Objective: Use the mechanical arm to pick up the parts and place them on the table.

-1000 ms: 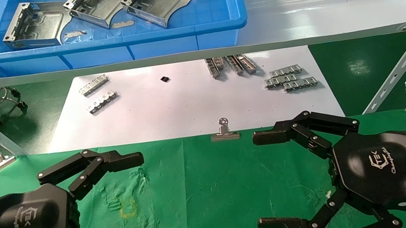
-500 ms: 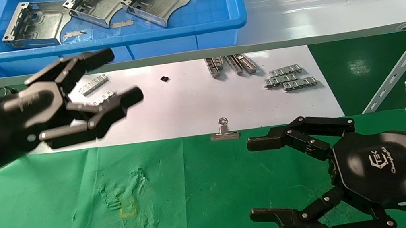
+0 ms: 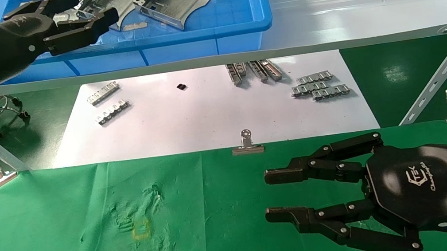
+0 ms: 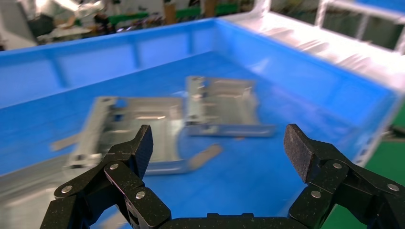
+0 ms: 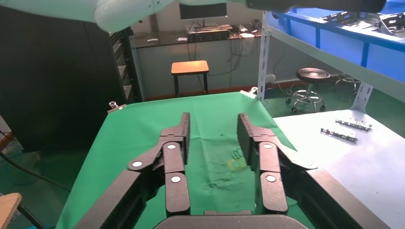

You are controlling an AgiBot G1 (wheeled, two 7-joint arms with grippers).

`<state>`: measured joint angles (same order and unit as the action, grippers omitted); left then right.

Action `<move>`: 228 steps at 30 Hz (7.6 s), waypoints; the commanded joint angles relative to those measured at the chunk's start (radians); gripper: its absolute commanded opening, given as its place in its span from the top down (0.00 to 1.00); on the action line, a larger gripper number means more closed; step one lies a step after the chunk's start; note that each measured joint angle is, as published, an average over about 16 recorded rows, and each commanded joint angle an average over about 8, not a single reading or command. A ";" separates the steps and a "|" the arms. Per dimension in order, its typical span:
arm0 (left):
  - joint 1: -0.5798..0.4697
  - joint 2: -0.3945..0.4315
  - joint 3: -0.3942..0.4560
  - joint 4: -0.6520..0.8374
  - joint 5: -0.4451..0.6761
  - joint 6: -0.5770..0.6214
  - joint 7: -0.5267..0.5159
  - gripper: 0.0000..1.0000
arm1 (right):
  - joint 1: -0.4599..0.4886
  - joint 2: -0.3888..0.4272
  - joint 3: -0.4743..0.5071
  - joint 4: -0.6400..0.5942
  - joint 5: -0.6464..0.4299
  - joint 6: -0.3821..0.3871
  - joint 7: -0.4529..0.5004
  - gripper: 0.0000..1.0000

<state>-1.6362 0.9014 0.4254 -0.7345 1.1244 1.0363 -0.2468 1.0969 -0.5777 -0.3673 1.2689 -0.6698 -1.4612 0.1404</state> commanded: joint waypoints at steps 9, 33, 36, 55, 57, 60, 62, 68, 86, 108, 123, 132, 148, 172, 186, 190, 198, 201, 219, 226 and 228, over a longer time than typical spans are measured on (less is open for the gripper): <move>-0.219 0.073 0.079 0.273 0.174 -0.106 0.016 0.00 | 0.000 0.000 0.000 0.000 0.000 0.000 0.000 1.00; -0.344 0.049 0.161 0.414 0.323 -0.147 -0.065 1.00 | 0.000 0.000 0.000 0.000 0.000 0.000 0.000 1.00; -0.339 0.052 0.166 0.413 0.331 -0.156 -0.072 1.00 | 0.000 0.000 0.000 0.000 0.000 0.000 0.000 1.00; -0.318 0.053 0.193 0.387 0.377 -0.203 -0.112 1.00 | 0.000 0.000 -0.001 0.000 0.000 0.000 0.000 1.00; -0.316 0.053 0.196 0.384 0.381 -0.209 -0.116 1.00 | 0.000 0.000 -0.001 0.000 0.000 0.000 0.000 1.00; -0.315 0.052 0.199 0.379 0.387 -0.216 -0.123 1.00 | 0.000 0.000 -0.001 0.000 0.000 0.000 0.000 1.00; -0.313 0.051 0.200 0.375 0.390 -0.221 -0.126 1.00 | 0.000 0.000 -0.001 0.000 0.000 0.000 0.000 1.00; -0.311 0.048 0.200 0.360 0.394 -0.235 -0.134 1.00 | 0.000 0.000 -0.001 0.000 0.000 0.000 0.000 1.00; -0.248 -0.021 0.099 0.185 0.211 -0.117 -0.054 1.00 | 0.000 0.000 -0.001 0.000 0.001 0.000 0.000 1.00; -0.109 -0.117 0.038 0.102 -0.063 0.544 0.526 1.00 | 0.000 0.000 -0.001 0.000 0.001 0.000 -0.001 1.00; -0.015 -0.149 0.242 0.081 0.005 0.511 0.748 1.00 | 0.000 0.000 -0.001 0.000 0.001 0.000 -0.001 1.00; 0.081 -0.126 0.276 0.087 0.055 0.450 0.834 1.00 | 0.000 0.001 -0.001 0.000 0.001 0.001 -0.001 1.00; 0.160 -0.085 0.300 0.110 0.113 0.321 0.890 0.93 | 0.000 0.001 -0.002 0.000 0.001 0.001 -0.001 1.00; 0.134 -0.087 0.289 0.150 0.092 0.359 0.900 0.00 | 0.000 0.001 -0.002 0.000 0.001 0.001 -0.001 1.00; 0.155 -0.134 0.245 0.051 0.003 0.476 0.692 0.00 | 0.001 0.001 -0.002 0.000 0.001 0.001 -0.001 0.00; 0.185 -0.146 0.216 0.007 -0.026 0.475 0.645 0.00 | 0.001 0.001 -0.002 0.000 0.001 0.001 -0.001 0.00; 0.245 -0.169 0.158 -0.082 -0.085 0.472 0.552 0.00 | 0.001 0.001 -0.002 0.000 0.001 0.001 -0.001 0.00; 0.267 -0.177 0.137 -0.115 -0.106 0.471 0.517 0.00 | 0.001 0.001 -0.002 0.000 0.001 0.001 -0.001 0.00; 0.403 -0.229 0.007 -0.315 -0.239 0.466 0.306 0.00 | 0.001 0.001 -0.002 0.000 0.002 0.001 -0.001 0.00; 0.455 -0.249 -0.044 -0.393 -0.290 0.464 0.224 0.00 | 0.001 0.001 -0.002 0.000 0.002 0.001 -0.001 0.00; 0.470 -0.255 -0.058 -0.415 -0.305 0.463 0.201 0.00 | 0.001 0.001 -0.002 0.000 0.002 0.001 -0.001 0.00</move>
<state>-1.1658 0.6463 0.3673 -1.1493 0.8198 1.4994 -0.0455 1.0975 -0.5768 -0.3696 1.2689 -0.6682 -1.4603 0.1392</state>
